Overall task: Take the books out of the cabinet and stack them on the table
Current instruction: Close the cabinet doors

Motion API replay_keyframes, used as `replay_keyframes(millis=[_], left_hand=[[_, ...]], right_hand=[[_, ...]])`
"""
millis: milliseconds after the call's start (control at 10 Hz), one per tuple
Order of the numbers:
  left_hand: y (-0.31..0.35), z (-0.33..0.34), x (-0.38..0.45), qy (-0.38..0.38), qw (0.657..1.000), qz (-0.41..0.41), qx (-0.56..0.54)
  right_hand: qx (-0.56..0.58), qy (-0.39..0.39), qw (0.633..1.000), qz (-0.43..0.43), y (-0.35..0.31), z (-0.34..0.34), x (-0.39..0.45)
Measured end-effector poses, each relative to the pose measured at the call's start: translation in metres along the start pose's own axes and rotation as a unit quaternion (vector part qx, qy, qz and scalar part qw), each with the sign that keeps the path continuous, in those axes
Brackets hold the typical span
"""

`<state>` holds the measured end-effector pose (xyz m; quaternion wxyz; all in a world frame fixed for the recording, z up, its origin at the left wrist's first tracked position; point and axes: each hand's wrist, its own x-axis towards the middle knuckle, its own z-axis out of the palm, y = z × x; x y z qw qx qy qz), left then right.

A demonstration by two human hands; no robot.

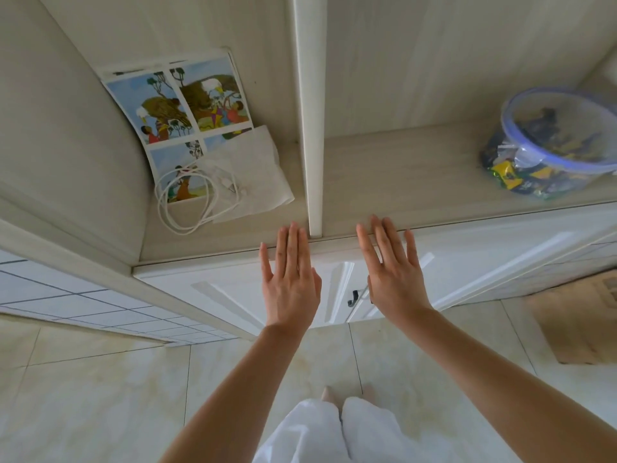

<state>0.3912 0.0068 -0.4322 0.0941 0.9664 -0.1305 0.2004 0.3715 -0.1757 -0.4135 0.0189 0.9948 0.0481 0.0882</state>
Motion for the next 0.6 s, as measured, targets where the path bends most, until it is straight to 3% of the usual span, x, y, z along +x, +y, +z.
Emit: replay_keyframes(millis=[400, 600], left_hand=[[0.003, -0.016, 0.006, -0.102, 0.994, -0.012, 0.027], [0.018, -0.039, -0.025, -0.099, 0.994, -0.013, -0.042]], right_hand=[[0.060, -0.065, 0.996, 0.007, -0.005, -0.024, -0.002], [0.047, -0.119, 0.991, 0.036, -0.005, -0.027, -0.048]])
